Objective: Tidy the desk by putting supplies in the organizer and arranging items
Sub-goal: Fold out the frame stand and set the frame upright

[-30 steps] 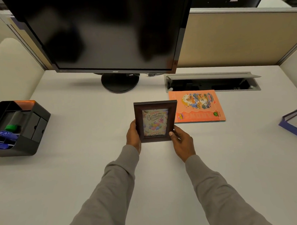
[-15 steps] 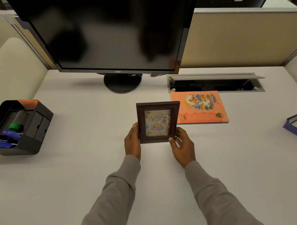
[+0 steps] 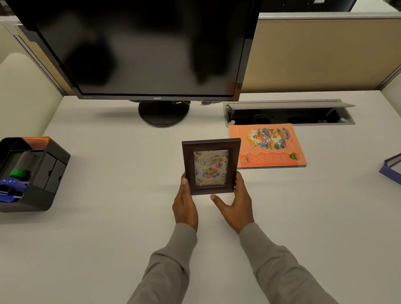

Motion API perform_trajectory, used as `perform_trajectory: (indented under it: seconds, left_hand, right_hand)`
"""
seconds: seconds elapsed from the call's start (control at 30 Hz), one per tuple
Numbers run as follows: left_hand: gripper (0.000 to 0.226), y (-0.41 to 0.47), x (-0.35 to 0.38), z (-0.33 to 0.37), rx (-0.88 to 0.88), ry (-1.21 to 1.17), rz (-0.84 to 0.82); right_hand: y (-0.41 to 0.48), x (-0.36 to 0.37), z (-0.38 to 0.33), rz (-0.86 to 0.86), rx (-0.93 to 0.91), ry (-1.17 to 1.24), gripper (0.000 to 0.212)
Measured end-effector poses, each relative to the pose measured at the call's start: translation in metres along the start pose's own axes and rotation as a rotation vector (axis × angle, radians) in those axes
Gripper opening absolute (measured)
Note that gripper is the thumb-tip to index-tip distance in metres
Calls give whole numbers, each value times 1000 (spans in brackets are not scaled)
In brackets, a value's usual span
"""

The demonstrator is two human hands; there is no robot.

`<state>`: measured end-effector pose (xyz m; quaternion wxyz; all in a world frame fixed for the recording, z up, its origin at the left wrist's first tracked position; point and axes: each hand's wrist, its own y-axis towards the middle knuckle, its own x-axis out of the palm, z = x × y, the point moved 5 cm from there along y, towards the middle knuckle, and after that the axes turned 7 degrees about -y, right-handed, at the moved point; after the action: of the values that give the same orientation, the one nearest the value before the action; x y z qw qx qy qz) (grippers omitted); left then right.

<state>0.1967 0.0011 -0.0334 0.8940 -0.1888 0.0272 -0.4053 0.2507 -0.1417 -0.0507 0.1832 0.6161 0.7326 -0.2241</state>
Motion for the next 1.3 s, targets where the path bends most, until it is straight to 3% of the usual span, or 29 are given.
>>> perform_trajectory:
  seconds: [0.3, 0.43, 0.67, 0.83, 1.03, 1.3]
  left_hand:
    - [68, -20, 20, 9, -13, -24, -54]
    - [84, -34, 42, 16, -33, -74, -116]
    - [43, -52, 94, 20, -91, -97, -266]
    - [60, -67, 135, 29, -121, -157, -384]
    - [33, -85, 182, 31, -58, -138, -486]
    - [39, -95, 248, 2, -41, -6, -713]
  right_hand:
    - [-6, -20, -14, 86, 25, 41, 109]
    - [-2, -43, -21, 174, 7, 52, 118]
    - [6, -93, -19, 394, 48, -21, 131]
    - [7, -129, -3, 521, 107, -45, 145]
    - [9, -171, 26, 682, 239, -34, 154]
    - [14, -230, 72, 791, 361, -88, 151]
